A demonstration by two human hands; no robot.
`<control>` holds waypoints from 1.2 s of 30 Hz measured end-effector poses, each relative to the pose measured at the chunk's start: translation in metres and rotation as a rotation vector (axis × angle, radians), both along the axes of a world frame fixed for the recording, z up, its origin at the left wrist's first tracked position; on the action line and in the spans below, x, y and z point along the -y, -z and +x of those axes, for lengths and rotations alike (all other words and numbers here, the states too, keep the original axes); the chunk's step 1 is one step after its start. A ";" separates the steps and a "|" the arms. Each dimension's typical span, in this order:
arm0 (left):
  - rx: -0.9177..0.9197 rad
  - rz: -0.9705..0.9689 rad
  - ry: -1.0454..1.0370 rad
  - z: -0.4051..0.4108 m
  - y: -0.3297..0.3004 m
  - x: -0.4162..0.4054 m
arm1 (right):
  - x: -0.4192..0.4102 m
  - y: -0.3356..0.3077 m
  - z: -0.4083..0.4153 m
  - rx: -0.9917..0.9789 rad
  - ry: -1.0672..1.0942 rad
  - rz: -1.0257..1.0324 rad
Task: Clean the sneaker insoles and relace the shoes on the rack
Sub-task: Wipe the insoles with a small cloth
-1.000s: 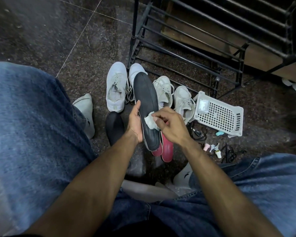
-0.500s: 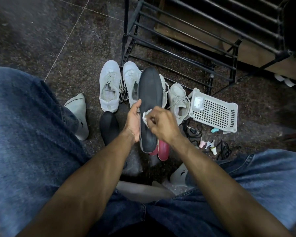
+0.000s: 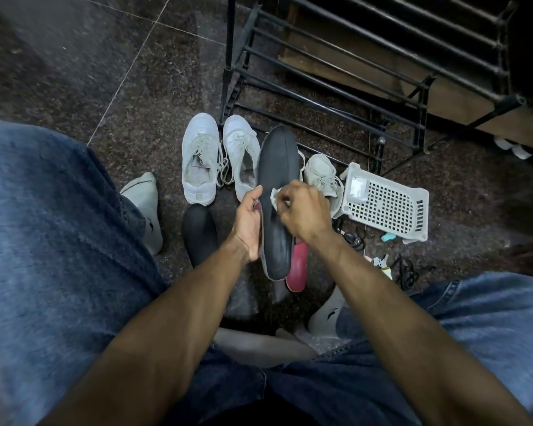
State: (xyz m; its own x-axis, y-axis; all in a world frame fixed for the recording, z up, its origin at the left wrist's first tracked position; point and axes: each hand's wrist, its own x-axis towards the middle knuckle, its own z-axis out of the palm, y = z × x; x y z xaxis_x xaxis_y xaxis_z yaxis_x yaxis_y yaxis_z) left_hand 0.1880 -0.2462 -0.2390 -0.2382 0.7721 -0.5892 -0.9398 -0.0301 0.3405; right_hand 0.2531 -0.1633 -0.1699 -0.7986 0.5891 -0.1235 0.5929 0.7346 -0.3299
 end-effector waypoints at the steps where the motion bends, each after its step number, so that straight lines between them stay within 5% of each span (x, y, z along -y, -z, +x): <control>1: 0.000 -0.002 0.017 0.000 0.000 0.001 | -0.003 -0.001 -0.002 0.004 0.023 -0.002; 7: 0.008 -0.011 -0.051 -0.010 0.003 0.000 | 0.037 -0.003 0.029 0.013 -0.225 -0.112; 14: -0.025 -0.005 0.014 -0.001 0.002 -0.003 | 0.002 -0.001 -0.005 -0.038 0.061 -0.028; 21: 0.037 0.051 -0.084 -0.007 0.006 -0.006 | 0.037 0.000 0.023 -0.064 -0.130 -0.094; 28: 0.008 0.011 0.011 0.001 -0.004 -0.002 | 0.002 -0.003 -0.018 -0.057 0.185 -0.088; 32: 0.073 0.073 -0.169 -0.012 -0.003 -0.002 | 0.035 -0.007 0.005 -0.035 -0.009 -0.126; 36: 0.132 0.105 -0.098 -0.010 0.000 -0.006 | 0.051 -0.010 0.029 0.002 -0.139 -0.133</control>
